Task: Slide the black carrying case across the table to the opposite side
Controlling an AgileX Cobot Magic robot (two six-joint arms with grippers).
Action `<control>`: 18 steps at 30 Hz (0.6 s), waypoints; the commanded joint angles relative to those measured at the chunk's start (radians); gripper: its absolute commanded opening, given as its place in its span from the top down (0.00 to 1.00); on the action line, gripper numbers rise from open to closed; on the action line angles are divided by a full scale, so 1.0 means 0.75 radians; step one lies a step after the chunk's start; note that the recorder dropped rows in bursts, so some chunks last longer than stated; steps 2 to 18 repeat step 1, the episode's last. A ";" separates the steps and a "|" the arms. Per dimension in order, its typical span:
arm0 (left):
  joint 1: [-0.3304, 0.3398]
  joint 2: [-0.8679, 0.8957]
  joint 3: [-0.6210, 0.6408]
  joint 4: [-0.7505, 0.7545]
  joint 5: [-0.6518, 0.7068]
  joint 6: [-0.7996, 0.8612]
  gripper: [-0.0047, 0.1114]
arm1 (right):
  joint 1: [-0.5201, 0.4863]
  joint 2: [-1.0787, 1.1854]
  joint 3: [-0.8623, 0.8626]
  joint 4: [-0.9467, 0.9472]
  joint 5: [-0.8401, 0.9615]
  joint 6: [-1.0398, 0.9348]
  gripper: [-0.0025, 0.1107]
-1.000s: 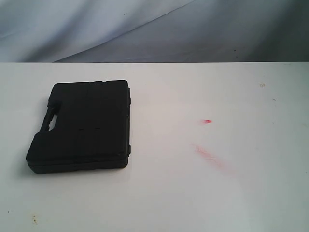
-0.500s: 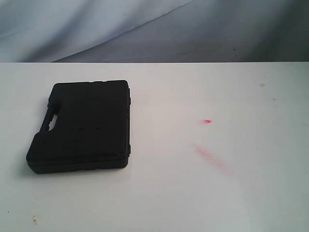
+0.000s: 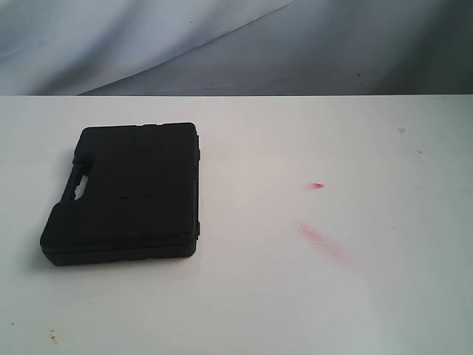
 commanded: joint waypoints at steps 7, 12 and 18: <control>-0.012 -0.007 0.005 0.003 0.001 -0.004 0.96 | -0.010 -0.009 0.005 -0.021 0.003 -0.005 0.98; -0.012 -0.007 0.005 0.003 0.001 -0.004 0.96 | -0.010 -0.009 0.005 -0.021 0.003 -0.005 0.98; -0.012 -0.007 0.005 0.003 0.001 -0.004 0.96 | -0.010 -0.009 0.005 -0.021 0.003 -0.005 0.98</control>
